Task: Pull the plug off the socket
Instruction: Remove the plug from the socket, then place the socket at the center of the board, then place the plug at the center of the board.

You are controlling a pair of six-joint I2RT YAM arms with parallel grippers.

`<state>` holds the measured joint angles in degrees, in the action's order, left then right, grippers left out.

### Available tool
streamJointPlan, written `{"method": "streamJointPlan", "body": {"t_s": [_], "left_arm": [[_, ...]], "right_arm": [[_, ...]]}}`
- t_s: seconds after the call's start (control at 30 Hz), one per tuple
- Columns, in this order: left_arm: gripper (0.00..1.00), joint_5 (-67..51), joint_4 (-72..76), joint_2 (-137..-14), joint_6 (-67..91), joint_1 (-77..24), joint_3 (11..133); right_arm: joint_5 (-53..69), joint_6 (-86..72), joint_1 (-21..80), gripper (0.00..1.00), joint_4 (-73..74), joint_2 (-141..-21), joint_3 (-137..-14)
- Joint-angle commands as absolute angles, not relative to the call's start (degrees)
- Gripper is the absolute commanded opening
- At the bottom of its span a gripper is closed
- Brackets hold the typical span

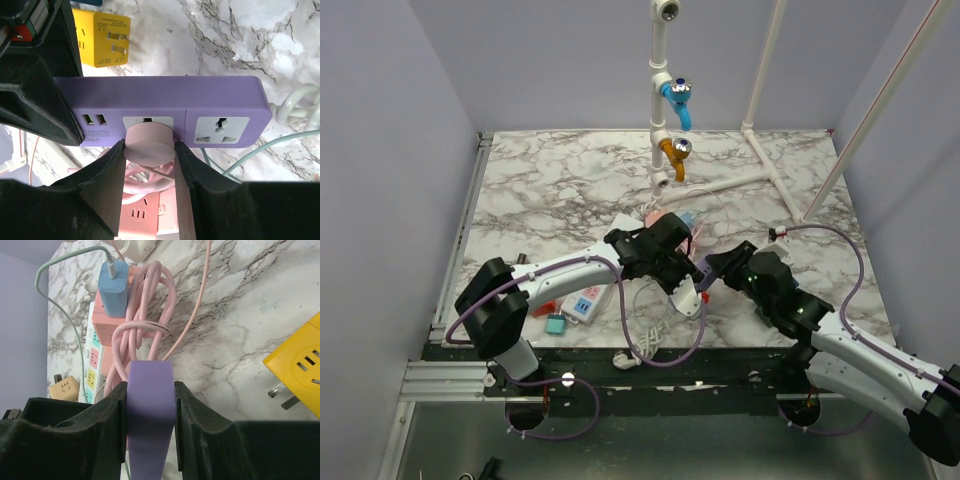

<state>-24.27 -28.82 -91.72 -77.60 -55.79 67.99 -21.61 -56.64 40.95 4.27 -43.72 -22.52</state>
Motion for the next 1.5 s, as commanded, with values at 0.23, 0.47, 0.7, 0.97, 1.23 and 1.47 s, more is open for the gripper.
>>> {"method": "streamJointPlan", "body": {"t_s": [0.23, 0.47, 0.7, 0.97, 1.23, 1.47], "left_arm": [[0.0, -24.26, -36.73, -87.7, -79.35, -54.03, 71.34], [0.0, -23.88, -38.06, -86.86, -80.95, -54.67, 71.67], [0.0, -23.91, -38.87, -86.49, -81.71, -54.6, 71.25], [0.0, -21.95, -37.88, -88.76, -80.25, -54.32, 72.89], [0.0, -23.65, -36.0, -89.0, -76.32, -54.31, 72.49], [0.0, -23.41, -33.85, -94.47, -72.82, -55.8, 71.76]], "right_arm": [[-32.56, -52.08, 39.99, 0.01, 18.78, -52.52, -24.89], [-35.69, -53.7, 41.14, 0.01, 20.96, -57.34, -26.97], [-35.66, -54.97, 42.01, 0.01, 19.52, -56.69, -26.24], [-35.03, -59.98, 41.96, 0.01, 24.58, -51.69, -24.87], [-32.47, -72.34, 41.99, 0.29, 32.29, -51.54, -24.26], [-32.41, -69.2, 41.96, 0.55, 32.83, -38.86, -25.34]]}}
